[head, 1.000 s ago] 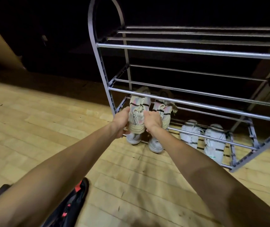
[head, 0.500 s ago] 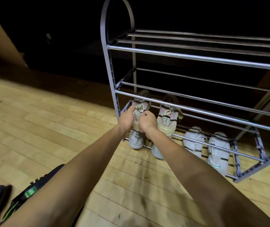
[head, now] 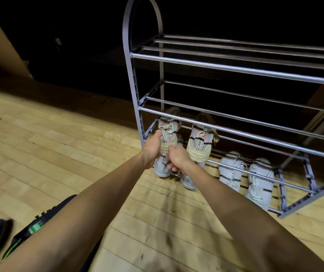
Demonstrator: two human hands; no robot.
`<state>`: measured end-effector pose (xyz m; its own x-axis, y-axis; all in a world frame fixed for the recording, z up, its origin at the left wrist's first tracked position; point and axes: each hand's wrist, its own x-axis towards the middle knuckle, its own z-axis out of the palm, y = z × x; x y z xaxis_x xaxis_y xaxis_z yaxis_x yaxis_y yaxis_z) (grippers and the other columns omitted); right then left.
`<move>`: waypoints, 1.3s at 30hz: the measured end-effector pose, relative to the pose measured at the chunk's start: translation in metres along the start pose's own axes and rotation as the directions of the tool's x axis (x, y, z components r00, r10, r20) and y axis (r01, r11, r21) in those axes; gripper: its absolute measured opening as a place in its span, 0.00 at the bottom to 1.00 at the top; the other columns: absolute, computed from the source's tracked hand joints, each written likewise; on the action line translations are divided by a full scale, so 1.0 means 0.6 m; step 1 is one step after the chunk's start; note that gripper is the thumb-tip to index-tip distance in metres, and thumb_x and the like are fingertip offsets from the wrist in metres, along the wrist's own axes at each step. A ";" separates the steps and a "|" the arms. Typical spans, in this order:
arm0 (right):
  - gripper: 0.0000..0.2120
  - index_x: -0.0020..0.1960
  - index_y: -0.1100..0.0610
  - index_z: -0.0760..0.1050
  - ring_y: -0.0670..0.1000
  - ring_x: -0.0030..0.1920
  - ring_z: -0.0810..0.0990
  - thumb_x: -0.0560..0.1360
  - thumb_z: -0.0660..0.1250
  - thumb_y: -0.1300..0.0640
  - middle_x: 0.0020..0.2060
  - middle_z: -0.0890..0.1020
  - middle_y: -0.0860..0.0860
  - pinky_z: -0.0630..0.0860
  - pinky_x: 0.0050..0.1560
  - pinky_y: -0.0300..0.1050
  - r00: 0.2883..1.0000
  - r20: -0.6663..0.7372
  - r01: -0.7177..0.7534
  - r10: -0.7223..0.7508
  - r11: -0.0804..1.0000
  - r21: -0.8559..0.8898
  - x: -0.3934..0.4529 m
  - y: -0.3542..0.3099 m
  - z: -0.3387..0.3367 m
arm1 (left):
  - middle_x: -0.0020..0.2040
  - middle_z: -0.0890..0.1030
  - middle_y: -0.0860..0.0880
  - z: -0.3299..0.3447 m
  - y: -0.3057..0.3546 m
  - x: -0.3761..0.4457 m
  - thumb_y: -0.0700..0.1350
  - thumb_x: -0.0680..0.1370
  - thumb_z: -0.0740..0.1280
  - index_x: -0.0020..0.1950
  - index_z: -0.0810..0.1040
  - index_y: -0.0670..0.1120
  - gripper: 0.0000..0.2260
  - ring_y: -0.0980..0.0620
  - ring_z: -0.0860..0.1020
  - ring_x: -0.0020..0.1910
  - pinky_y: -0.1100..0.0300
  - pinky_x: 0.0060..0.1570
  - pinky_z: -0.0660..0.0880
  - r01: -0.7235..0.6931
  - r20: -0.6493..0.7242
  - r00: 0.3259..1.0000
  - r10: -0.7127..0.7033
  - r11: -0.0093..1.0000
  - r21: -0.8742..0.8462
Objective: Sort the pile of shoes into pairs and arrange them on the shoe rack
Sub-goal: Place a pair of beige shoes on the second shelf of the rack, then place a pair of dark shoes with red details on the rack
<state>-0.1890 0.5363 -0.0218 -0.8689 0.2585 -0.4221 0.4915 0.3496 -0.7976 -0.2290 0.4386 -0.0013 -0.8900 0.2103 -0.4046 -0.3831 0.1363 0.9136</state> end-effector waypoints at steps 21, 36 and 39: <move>0.25 0.59 0.61 0.77 0.54 0.34 0.79 0.84 0.47 0.46 0.45 0.85 0.58 0.72 0.30 0.44 0.986 -0.060 0.163 -0.158 0.983 0.087 -0.069 -0.028 -0.030 | 0.69 0.73 0.43 -0.113 0.076 -0.094 0.57 0.83 0.49 0.66 0.73 0.44 0.23 0.46 0.71 0.59 0.50 0.55 0.70 -0.036 -0.041 0.997 0.061 0.892 0.451; 0.23 0.55 0.55 0.79 0.49 0.35 0.79 0.83 0.48 0.45 0.41 0.85 0.53 0.71 0.33 0.43 0.895 0.106 0.434 -0.433 0.901 0.019 -0.272 -0.073 0.013 | 0.66 0.76 0.43 -0.331 0.020 -0.358 0.54 0.84 0.51 0.68 0.73 0.40 0.23 0.44 0.75 0.60 0.50 0.58 0.73 -0.008 -0.169 0.977 0.129 0.817 0.576; 0.22 0.53 0.52 0.79 0.50 0.36 0.79 0.82 0.49 0.44 0.41 0.84 0.51 0.71 0.32 0.43 0.874 0.151 0.466 -0.462 0.885 0.004 -0.298 -0.068 0.026 | 0.65 0.77 0.44 -0.361 -0.021 -0.389 0.54 0.85 0.51 0.68 0.73 0.40 0.22 0.45 0.75 0.59 0.51 0.57 0.73 0.009 -0.205 0.972 0.113 0.858 0.514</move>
<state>-0.0549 0.4615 0.0795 -0.9953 -0.0713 -0.0658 0.0292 0.4265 -0.9040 -0.0700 0.1780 0.0904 -0.9592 0.0212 -0.2818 -0.2094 0.6161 0.7593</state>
